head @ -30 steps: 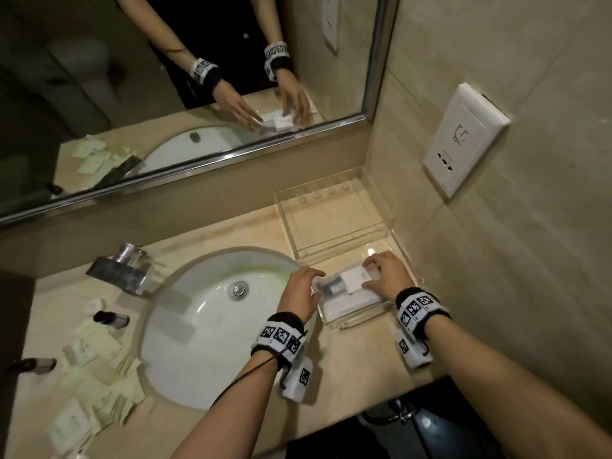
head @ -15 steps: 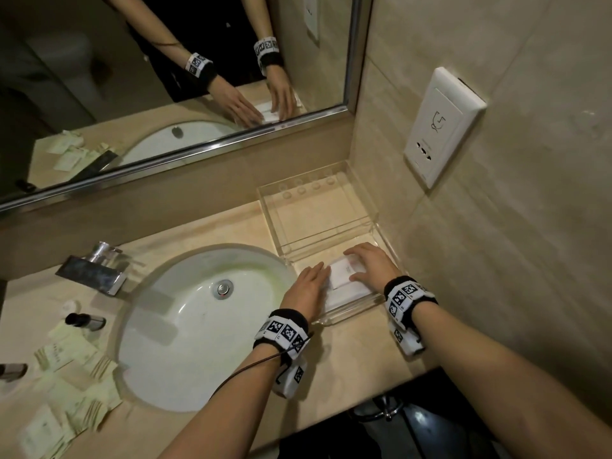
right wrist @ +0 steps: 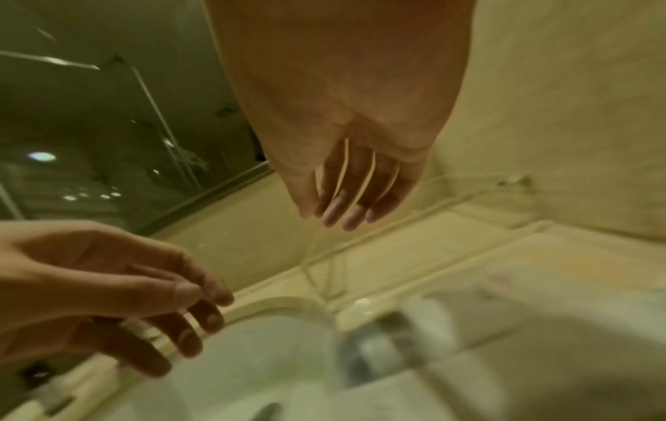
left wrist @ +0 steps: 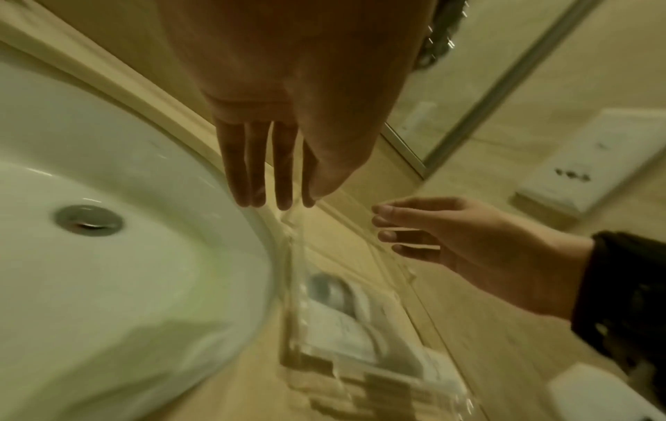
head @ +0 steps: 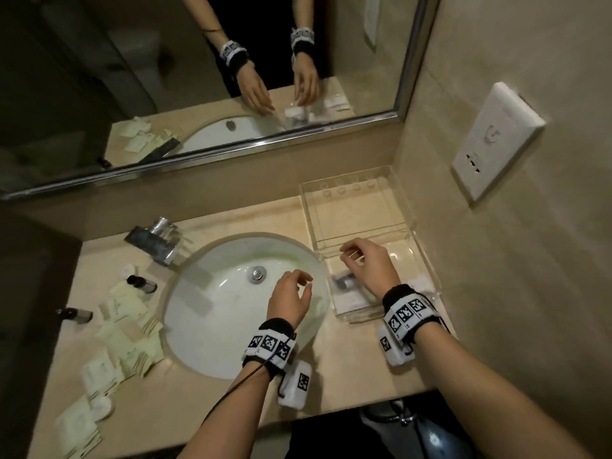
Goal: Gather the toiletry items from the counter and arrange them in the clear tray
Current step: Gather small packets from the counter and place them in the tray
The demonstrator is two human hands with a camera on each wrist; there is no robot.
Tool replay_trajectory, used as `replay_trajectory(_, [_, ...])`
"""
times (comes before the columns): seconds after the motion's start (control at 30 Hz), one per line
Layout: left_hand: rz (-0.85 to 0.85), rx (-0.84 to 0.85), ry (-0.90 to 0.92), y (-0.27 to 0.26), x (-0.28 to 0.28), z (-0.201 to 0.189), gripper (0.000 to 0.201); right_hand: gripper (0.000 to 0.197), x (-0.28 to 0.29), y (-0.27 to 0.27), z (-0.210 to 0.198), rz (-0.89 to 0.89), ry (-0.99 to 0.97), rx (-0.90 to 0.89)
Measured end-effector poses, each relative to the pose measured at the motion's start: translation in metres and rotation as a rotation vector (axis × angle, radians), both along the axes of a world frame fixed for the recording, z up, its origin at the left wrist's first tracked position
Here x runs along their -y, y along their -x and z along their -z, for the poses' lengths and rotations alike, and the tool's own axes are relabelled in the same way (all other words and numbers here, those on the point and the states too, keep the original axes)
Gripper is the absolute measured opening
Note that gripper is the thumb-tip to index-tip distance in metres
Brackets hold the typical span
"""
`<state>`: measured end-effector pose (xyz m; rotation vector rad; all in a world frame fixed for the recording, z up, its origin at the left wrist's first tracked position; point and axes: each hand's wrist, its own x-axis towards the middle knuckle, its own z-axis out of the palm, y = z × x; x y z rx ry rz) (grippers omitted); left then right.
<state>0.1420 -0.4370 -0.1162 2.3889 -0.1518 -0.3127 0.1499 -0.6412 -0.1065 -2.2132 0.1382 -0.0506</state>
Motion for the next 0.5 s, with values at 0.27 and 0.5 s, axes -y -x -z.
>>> replay_trajectory(0.27, [-0.422, -0.038, -0.037, 0.04, -0.141, -0.028, 0.011, 0.006, -0.152, -0.022, -0.019, -0.354, -0.159, 0.012])
replay_trajectory(0.5, [-0.684, -0.107, -0.023, 0.083, -0.252, -0.033, 0.011, 0.006, -0.266, -0.021, -0.024, -0.617, -0.138, -0.071])
